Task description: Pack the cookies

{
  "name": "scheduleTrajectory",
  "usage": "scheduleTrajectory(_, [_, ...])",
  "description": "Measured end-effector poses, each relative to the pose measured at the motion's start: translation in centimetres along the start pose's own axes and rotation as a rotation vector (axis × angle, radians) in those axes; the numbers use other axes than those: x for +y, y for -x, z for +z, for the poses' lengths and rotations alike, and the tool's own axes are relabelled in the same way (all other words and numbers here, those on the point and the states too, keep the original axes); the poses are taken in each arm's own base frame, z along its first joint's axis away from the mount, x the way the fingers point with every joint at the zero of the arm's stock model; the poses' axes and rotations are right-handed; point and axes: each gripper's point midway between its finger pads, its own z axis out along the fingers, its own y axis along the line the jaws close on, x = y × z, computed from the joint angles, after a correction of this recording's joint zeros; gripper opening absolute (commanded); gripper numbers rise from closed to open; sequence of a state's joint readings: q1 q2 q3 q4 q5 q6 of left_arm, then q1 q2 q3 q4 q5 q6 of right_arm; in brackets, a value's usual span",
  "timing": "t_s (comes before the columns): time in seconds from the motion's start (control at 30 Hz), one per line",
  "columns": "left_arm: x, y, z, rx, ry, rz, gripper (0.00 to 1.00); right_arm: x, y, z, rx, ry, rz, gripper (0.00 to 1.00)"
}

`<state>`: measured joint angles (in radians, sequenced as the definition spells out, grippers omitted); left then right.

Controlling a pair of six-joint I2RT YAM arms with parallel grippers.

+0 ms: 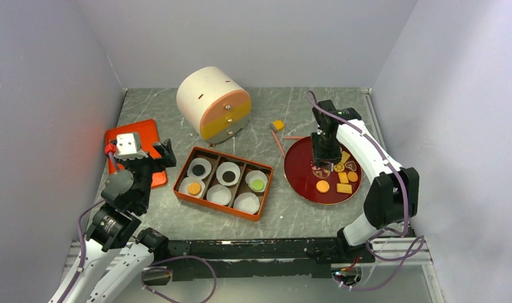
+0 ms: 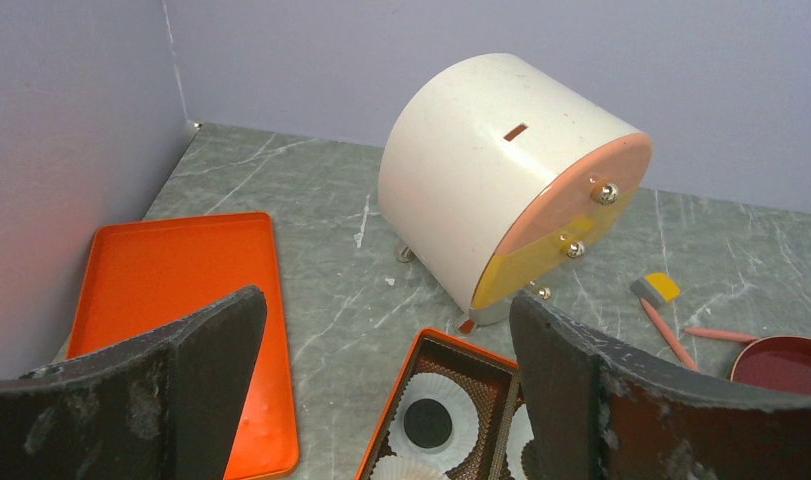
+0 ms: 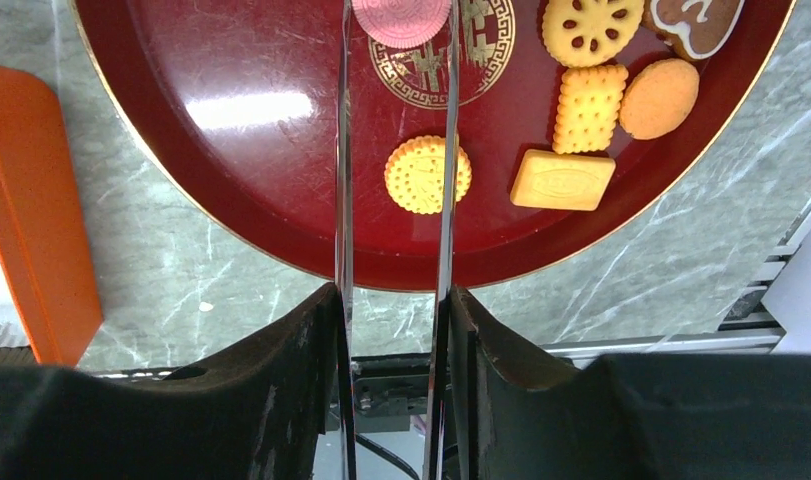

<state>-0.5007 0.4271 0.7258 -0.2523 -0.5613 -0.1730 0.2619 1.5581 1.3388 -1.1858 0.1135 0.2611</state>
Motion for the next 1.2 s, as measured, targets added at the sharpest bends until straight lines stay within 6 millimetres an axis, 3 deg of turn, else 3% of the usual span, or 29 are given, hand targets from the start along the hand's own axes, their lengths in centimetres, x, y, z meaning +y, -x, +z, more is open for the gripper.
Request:
scheduleTrajectory(0.3, [0.0, 0.0, 0.0, 0.0, 0.0, 0.0, 0.96, 0.6, 1.9, -1.8, -0.07, 0.011, -0.01, 0.39])
scheduleTrajectory(0.53, [0.0, 0.0, 0.0, 0.002, 0.0, 0.001, 0.96, 3.2, 3.1, -3.9, -0.15, 0.047, -0.076, 0.38])
scheduleTrajectory(0.7, [0.0, -0.1, 0.0, 0.003, 0.0, 0.002, 0.97, 5.9, 3.2, -5.4, -0.197, 0.083, -0.156, 0.38])
scheduleTrajectory(1.2, [0.4, -0.5, 0.4, 0.01, 0.038, 0.011, 0.96, 15.0, 0.9, -8.7, -0.292, 0.227, -0.423, 0.37])
